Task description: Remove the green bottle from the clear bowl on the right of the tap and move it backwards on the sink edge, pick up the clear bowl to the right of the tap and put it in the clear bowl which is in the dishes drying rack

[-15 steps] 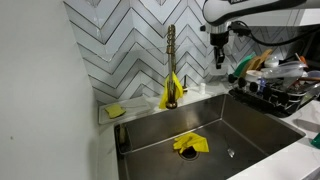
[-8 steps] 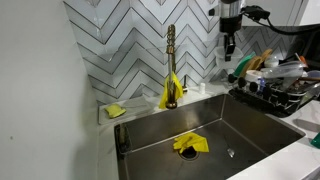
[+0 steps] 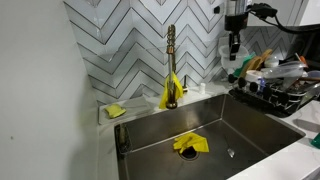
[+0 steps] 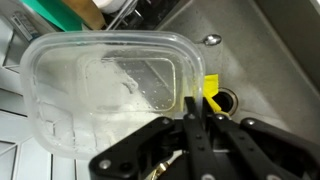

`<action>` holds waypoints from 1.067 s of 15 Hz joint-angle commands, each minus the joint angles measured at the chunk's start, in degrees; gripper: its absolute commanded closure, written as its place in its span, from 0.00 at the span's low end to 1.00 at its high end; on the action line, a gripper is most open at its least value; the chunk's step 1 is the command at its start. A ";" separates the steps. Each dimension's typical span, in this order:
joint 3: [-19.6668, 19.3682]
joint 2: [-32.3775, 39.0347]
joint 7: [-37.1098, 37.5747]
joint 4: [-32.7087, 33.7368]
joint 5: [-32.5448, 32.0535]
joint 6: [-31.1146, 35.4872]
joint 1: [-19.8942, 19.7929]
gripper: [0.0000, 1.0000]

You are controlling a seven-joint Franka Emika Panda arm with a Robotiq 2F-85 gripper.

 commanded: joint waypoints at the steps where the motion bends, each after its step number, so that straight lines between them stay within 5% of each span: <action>1: -1.21 -4.02 7.34 -1.59 1.16 -3.04 -0.87 0.98; 8: -4.11 -9.60 22.77 -3.81 6.53 -6.61 -4.03 0.98; 16: -7.62 -9.38 28.88 -7.58 12.39 7.42 -8.16 0.98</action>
